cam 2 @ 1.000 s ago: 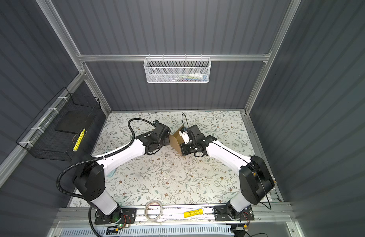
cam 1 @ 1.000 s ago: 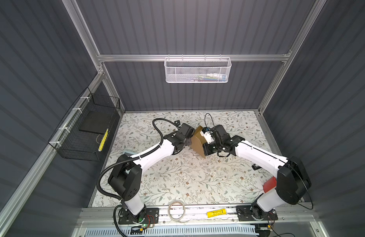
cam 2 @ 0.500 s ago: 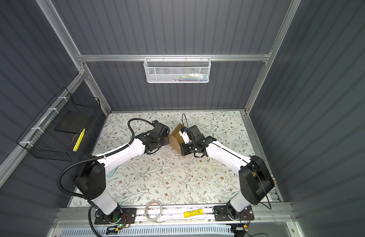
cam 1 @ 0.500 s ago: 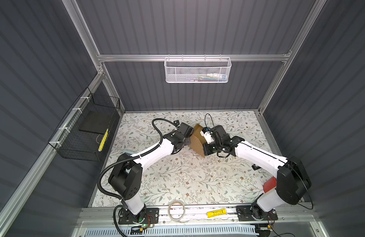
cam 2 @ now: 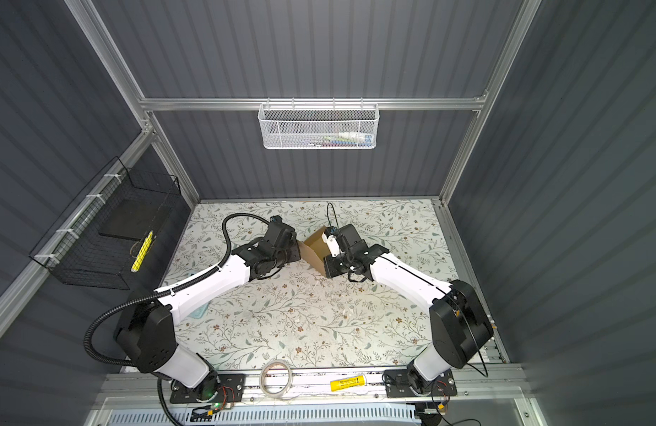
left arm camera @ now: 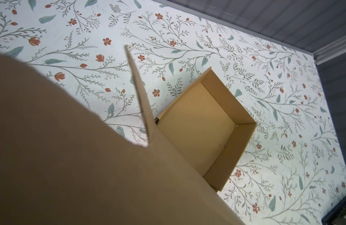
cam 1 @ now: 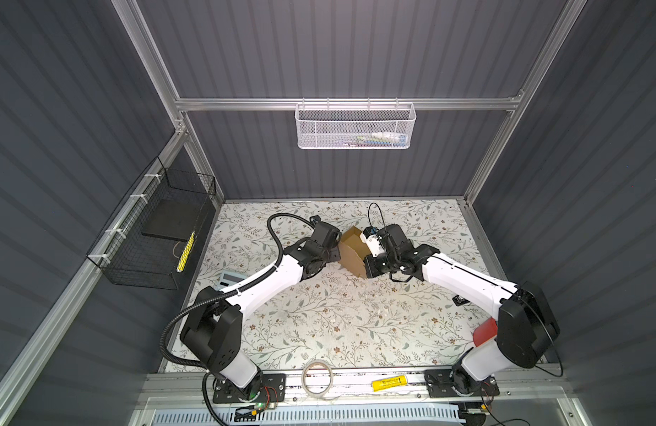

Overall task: Assemble paper box
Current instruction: Rotate the paper box at the top-center of the table.

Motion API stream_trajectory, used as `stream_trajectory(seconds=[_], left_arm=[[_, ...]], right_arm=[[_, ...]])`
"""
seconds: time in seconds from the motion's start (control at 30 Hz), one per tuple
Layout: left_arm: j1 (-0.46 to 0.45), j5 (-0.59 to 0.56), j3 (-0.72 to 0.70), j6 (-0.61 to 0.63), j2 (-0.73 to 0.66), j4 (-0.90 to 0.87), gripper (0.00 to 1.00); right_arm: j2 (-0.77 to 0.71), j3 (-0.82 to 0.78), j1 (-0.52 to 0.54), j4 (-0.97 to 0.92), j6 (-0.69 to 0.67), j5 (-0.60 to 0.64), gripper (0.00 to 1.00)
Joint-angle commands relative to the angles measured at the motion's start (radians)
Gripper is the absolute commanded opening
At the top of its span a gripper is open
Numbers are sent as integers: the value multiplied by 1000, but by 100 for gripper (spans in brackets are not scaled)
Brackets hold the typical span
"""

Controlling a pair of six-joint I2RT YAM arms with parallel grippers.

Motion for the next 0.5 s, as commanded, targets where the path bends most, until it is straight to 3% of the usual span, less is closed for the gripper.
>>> stream_trajectory(seconds=[0.0, 0.47], left_arm=[[-11, 84, -25, 53, -55, 38, 36], [-11, 142, -72, 131, -142, -70, 38]], right_arm=[[-13, 46, 6, 44, -7, 1, 1], [-1, 127, -55, 23, -53, -37, 3]])
